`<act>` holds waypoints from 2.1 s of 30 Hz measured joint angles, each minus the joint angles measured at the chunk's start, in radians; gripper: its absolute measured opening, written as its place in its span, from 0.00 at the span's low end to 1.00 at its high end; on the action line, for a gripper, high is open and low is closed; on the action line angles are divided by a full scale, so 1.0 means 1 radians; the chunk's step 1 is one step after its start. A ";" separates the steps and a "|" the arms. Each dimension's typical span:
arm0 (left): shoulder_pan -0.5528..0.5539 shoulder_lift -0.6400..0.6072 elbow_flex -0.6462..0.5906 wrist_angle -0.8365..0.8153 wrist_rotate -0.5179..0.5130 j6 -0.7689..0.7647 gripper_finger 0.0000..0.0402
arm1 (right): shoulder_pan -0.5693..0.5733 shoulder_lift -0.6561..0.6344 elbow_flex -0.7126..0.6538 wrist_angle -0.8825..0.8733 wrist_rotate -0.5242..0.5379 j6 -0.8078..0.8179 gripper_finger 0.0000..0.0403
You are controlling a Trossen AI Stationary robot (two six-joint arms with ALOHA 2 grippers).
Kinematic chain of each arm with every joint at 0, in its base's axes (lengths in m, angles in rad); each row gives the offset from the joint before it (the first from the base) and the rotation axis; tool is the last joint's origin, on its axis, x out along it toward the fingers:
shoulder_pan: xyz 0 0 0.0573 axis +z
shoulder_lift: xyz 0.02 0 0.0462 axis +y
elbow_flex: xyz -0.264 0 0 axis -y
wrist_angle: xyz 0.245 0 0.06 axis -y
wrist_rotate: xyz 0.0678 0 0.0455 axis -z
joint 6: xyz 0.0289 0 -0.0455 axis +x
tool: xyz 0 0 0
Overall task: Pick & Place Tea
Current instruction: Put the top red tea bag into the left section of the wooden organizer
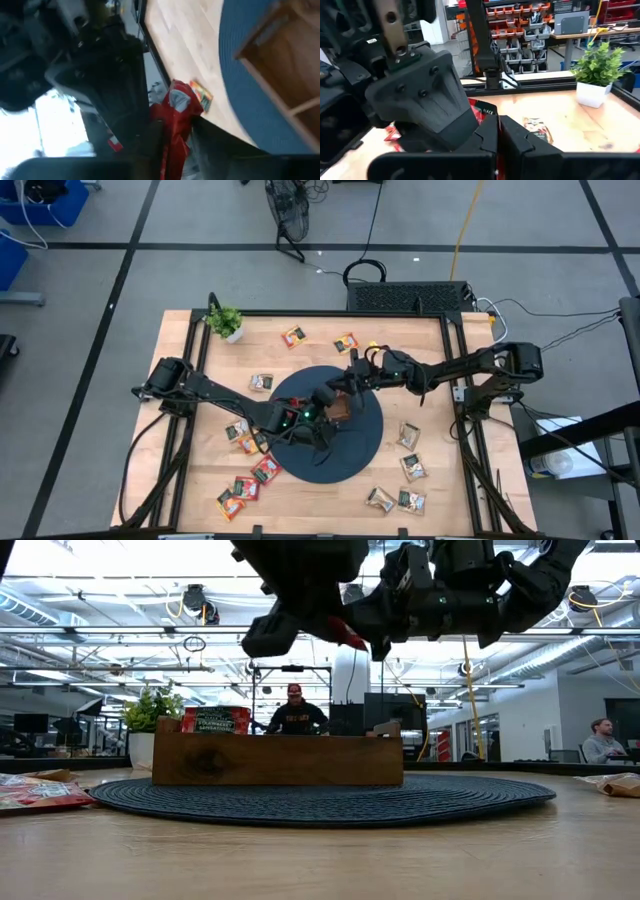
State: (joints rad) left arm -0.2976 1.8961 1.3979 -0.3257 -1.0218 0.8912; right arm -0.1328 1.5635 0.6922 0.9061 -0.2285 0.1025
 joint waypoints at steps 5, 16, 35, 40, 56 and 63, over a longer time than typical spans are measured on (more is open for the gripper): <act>0.000 0.000 -0.001 0.002 0.000 -0.199 0.52 | 0.000 -0.001 0.000 0.013 0.067 -0.035 0.00; 0.014 -0.036 0.001 -0.147 0.186 -0.725 0.81 | 0.016 -0.005 -0.002 0.021 0.295 -0.160 0.00; 0.225 -0.443 -0.588 0.687 0.621 -0.831 0.62 | 0.089 -0.005 -0.002 0.063 0.487 -0.297 0.00; 0.256 -0.425 -0.660 0.859 0.662 -0.857 0.62 | 0.117 -0.005 -0.002 0.096 0.484 -0.295 0.00; 0.243 -0.443 -0.668 0.937 0.700 -0.835 0.62 | 0.188 -0.006 -0.002 0.132 0.484 -0.307 0.00; 0.242 -0.443 -0.668 0.948 0.758 -0.884 0.62 | 0.188 -0.006 -0.002 0.156 0.457 -0.305 0.00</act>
State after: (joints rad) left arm -0.0560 1.4536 0.7296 0.6219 -0.2634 0.0070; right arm 0.0554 1.5578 0.6899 1.0623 0.2285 -0.2024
